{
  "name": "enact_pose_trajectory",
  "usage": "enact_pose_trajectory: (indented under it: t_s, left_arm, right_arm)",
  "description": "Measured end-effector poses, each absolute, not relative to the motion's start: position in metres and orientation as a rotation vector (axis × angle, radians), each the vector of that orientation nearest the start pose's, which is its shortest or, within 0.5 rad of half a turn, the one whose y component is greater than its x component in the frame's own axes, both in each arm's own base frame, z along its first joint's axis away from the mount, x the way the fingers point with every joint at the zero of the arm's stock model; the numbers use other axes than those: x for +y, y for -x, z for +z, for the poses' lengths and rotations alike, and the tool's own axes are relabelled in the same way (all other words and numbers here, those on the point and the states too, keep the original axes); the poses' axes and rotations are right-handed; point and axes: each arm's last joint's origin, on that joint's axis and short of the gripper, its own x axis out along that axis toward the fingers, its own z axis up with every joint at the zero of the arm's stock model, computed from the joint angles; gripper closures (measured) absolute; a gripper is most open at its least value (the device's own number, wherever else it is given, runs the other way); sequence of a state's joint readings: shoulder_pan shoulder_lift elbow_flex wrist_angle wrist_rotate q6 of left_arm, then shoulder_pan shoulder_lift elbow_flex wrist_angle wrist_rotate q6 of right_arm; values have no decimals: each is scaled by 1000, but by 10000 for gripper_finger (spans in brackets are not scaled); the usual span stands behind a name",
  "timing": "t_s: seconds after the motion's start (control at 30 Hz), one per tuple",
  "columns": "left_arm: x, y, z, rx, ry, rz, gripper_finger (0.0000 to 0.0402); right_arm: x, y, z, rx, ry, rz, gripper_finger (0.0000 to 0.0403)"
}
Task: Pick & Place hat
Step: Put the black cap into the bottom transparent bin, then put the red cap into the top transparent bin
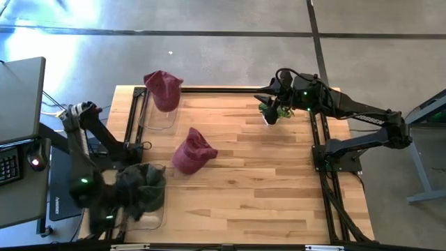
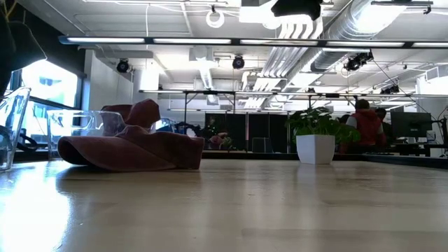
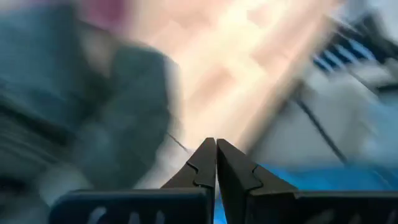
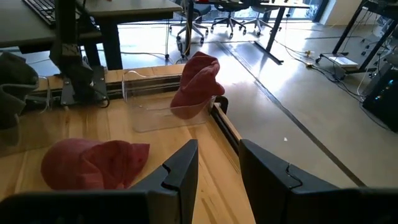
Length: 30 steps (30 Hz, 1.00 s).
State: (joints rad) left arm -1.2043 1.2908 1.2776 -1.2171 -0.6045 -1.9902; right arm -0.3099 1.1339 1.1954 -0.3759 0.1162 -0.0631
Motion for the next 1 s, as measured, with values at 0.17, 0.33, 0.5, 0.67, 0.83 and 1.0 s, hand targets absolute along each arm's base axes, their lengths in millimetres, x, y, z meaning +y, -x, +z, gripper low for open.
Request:
enact_pose_trajectory:
  t_s: [0.17, 0.33, 0.5, 0.67, 0.83, 1.0]
  left_arm:
    - [-185, -103, 306, 894, 710, 632, 394]
    - [-168, -113, 284, 872, 623, 771, 399]
    - [-157, -115, 289, 868, 576, 846, 401]
    - [-151, -127, 324, 784, 650, 761, 401]
    - [-136, -152, 369, 628, 607, 670, 401]
    - [-96, -198, 382, 650, 610, 688, 401]
  right_arm:
    - [-76, -229, 388, 327, 27, -392, 290]
    - [-75, -229, 388, 324, 19, -351, 290]
    - [-74, -230, 388, 320, -6, -323, 290]
    - [-71, -230, 387, 319, -84, -242, 290]
    - [-65, -230, 378, 399, -198, -139, 290]
    - [-47, -233, 363, 550, -268, -79, 290]
